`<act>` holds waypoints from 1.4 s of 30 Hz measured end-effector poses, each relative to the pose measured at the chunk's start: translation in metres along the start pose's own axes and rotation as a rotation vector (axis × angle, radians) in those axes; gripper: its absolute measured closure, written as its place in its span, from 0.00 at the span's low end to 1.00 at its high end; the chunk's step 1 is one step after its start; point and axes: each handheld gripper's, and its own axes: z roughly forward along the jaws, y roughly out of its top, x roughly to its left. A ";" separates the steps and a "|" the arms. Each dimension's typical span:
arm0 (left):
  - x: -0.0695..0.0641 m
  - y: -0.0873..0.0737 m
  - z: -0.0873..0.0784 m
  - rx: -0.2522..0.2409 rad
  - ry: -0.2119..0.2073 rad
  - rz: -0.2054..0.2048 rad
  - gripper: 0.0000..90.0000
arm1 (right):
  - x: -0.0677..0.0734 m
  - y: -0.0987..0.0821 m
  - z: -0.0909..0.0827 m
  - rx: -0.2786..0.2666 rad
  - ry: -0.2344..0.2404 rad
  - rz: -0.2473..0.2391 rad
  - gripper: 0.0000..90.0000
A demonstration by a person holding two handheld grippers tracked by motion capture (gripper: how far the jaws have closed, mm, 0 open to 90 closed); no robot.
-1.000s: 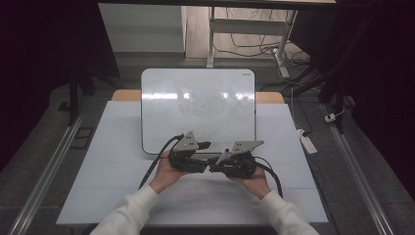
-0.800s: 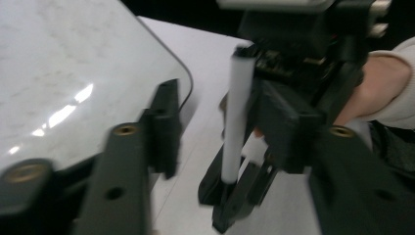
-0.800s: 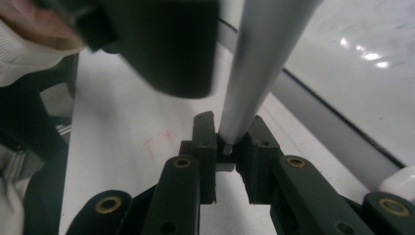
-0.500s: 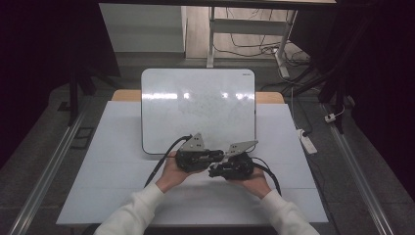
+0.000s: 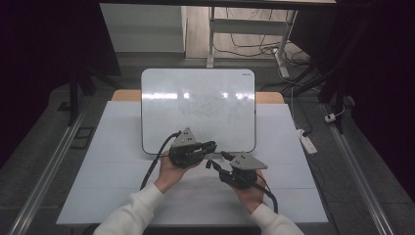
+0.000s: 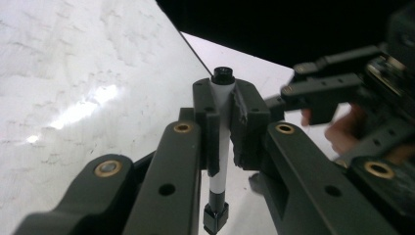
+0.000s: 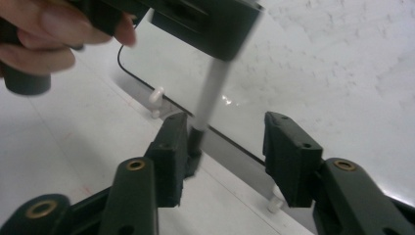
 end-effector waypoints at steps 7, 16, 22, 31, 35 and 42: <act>-0.004 -0.001 0.003 -0.024 0.043 -0.027 0.90 | 0.007 0.006 0.008 -0.014 -0.068 0.009 0.78; -0.012 -0.004 0.008 -0.034 0.090 -0.028 0.90 | 0.005 0.007 0.015 0.019 -0.079 0.045 0.88; -0.012 -0.004 0.007 -0.043 0.077 -0.043 0.88 | -0.001 0.008 0.013 0.021 -0.074 0.036 0.89; -0.002 -0.004 -0.009 -0.057 0.062 -0.063 0.53 | -0.011 0.014 0.004 -0.017 -0.084 0.039 0.89; 0.005 -0.011 -0.035 -0.035 0.102 -0.055 0.46 | -0.027 0.024 -0.006 -0.044 -0.099 0.063 0.89; 0.016 -0.049 -0.082 0.057 0.176 -0.069 0.39 | -0.063 0.045 -0.014 -0.066 -0.117 0.123 0.89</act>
